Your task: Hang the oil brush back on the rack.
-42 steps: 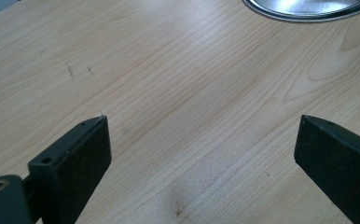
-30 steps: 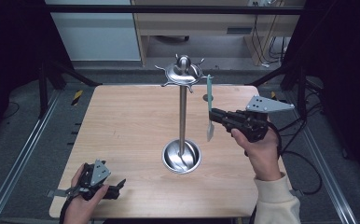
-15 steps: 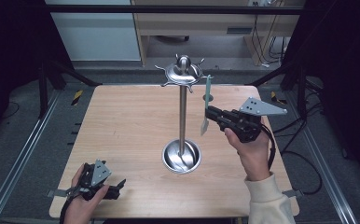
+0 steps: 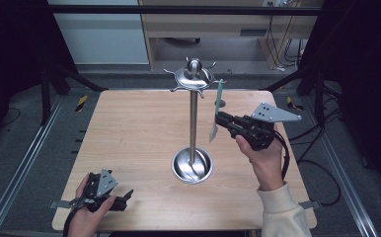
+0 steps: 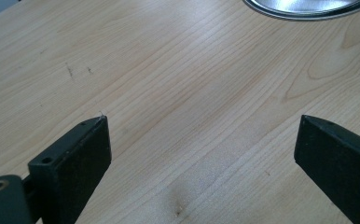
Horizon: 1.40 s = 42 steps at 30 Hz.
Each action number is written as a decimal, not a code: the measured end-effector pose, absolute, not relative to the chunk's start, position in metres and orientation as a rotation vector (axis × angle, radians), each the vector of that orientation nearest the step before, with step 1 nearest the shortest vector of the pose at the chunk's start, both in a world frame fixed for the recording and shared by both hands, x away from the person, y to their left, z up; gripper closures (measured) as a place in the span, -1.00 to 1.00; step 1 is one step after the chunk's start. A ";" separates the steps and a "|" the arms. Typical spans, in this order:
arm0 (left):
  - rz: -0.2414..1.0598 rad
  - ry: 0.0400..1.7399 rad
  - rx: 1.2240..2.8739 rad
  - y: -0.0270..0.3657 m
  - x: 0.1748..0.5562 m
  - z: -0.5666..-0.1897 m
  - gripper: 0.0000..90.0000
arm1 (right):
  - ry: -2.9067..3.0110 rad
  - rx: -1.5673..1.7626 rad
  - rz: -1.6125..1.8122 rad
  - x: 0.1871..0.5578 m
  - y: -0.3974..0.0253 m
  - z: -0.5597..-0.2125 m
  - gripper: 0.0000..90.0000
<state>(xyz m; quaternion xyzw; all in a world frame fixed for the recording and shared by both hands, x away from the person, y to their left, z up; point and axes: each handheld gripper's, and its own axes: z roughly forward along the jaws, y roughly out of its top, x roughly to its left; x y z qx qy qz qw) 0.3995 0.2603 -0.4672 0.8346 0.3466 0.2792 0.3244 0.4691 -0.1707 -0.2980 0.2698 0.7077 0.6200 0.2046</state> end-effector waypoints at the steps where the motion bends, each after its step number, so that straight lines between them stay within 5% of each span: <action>1: 0.732 0.909 2.189 0.260 0.400 -0.467 -0.93 | 1.967 0.734 1.724 0.469 -0.169 -0.297 0.71; 7: 0.732 0.910 2.188 0.261 0.400 -0.467 -0.93 | 1.964 0.721 1.688 0.468 -0.166 -0.294 0.52; 16: 0.731 0.909 2.188 0.260 0.400 -0.467 -0.93 | 1.889 0.919 1.494 0.467 -0.176 -0.284 -0.30; 42: 0.720 0.904 2.206 0.260 0.400 -0.468 -0.93 | 1.861 1.043 1.324 0.469 -0.208 -0.281 -0.83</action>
